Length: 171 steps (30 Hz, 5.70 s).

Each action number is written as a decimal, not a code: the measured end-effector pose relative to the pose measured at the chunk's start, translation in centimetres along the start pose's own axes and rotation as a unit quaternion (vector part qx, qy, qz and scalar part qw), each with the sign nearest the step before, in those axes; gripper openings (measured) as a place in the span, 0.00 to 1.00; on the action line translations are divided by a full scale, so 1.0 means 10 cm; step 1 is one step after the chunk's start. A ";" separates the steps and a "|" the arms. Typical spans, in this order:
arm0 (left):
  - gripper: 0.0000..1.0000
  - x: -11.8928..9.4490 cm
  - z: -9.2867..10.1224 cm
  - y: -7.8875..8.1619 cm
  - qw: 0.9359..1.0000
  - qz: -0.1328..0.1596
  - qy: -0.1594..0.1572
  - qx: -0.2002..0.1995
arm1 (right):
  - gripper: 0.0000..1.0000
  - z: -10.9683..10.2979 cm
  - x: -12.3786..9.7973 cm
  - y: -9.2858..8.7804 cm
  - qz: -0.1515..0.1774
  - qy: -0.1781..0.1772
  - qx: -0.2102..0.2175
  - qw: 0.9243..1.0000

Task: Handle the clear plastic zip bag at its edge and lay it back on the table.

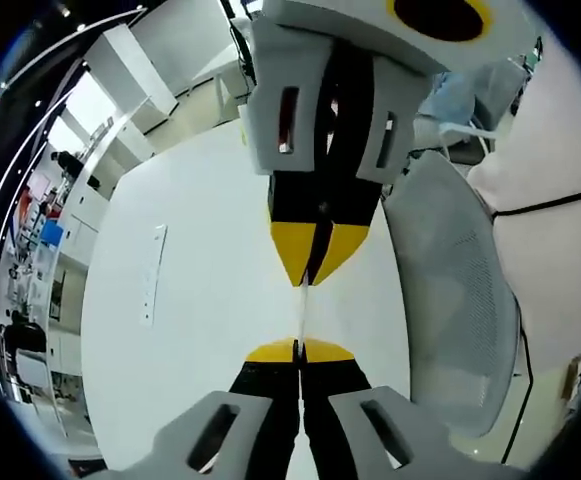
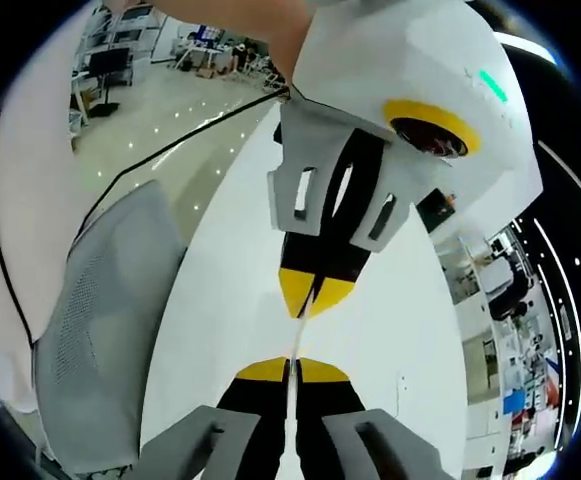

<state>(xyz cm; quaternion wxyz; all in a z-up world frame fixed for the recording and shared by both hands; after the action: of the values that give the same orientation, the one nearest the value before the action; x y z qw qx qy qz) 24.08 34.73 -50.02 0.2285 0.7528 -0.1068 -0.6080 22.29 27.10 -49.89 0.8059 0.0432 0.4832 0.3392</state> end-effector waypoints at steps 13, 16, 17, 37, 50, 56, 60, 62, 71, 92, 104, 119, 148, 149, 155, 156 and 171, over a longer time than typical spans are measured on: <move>0.04 0.04 0.07 -0.01 1.000 -0.011 -0.014 -0.004 | 0.00 -0.03 -0.01 0.04 -0.003 0.011 -0.002 1.000; 0.04 0.05 0.08 -0.01 1.000 -0.010 -0.016 -0.006 | 0.00 -0.04 0.00 0.06 -0.004 0.014 -0.003 1.000; 0.04 0.05 0.08 -0.01 1.000 -0.010 -0.017 -0.008 | 0.00 -0.04 0.00 0.06 -0.004 0.015 -0.004 1.000; 0.00 0.09 0.13 0.00 0.999 -0.024 -0.026 0.005 | 0.00 -0.08 0.00 0.09 0.000 0.025 -0.003 1.000; 0.00 0.07 0.11 0.00 1.000 -0.009 -0.024 -0.001 | 0.00 -0.08 -0.03 0.02 -0.007 0.032 0.004 0.999; 0.00 0.06 0.11 -0.01 1.000 -0.004 -0.024 -0.007 | 0.00 -0.08 -0.05 -0.01 -0.013 0.033 0.004 0.999; 0.00 0.06 0.09 -0.01 1.000 0.000 -0.020 -0.005 | 0.00 -0.07 -0.07 -0.05 -0.018 0.032 0.007 0.999; 0.00 0.06 0.09 -0.01 1.000 0.001 -0.020 -0.006 | 0.00 -0.07 -0.07 -0.07 -0.019 0.034 0.009 0.999; 0.00 0.06 0.08 0.00 1.000 0.006 -0.018 -0.008 | 0.00 -0.07 -0.10 -0.13 -0.026 0.035 0.012 0.999; 0.00 0.03 0.06 0.01 1.000 0.015 -0.011 -0.010 | 0.00 -0.08 -0.19 -0.24 -0.042 0.039 0.022 0.998; 0.00 0.00 0.04 0.03 1.000 0.021 -0.007 -0.011 | 0.00 -0.08 -0.27 -0.32 -0.049 0.039 0.026 0.998; 0.00 -0.06 -0.01 0.10 0.999 0.033 -0.001 -0.014 | 0.00 -0.04 -0.42 -0.39 -0.060 0.038 0.029 0.997; 0.00 -0.08 -0.04 0.11 0.999 0.042 0.003 -0.021 | 0.00 -0.06 -0.54 -0.63 -0.076 0.051 0.042 0.995; 0.00 -0.08 -0.05 0.11 0.999 0.042 0.004 -0.021 | 0.00 -0.07 -0.54 -0.63 -0.076 0.051 0.042 0.995; 0.00 -0.07 -0.05 0.10 0.999 0.042 0.004 -0.023 | 0.00 -0.09 -0.56 -0.66 -0.079 0.051 0.047 0.994; 0.00 -0.08 -0.05 0.10 0.999 0.042 0.005 -0.023 | 0.00 -0.09 -0.56 -0.67 -0.079 0.051 0.047 0.994; 0.00 -0.11 -0.04 0.14 0.998 0.054 0.028 -0.007 | 0.00 -0.13 -0.59 -0.67 -0.080 0.049 0.058 0.994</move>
<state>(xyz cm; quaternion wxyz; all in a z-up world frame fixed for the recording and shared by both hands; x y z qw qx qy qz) 24.39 34.10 -48.31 0.2695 0.7612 -0.1360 -0.5739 22.87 18.20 -48.80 0.8021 0.0348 0.5428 0.2467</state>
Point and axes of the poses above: the point that each gripper's makers call its tool centre point, and the gripper's own axes: x roughly forward along the fingers, z roughly to its right, y roughly out of its top, the point moved 5 cm from there along -x, roughly backward along the fingers, and after that the axes turned 10 degrees about -x, right-handed, at the moved point
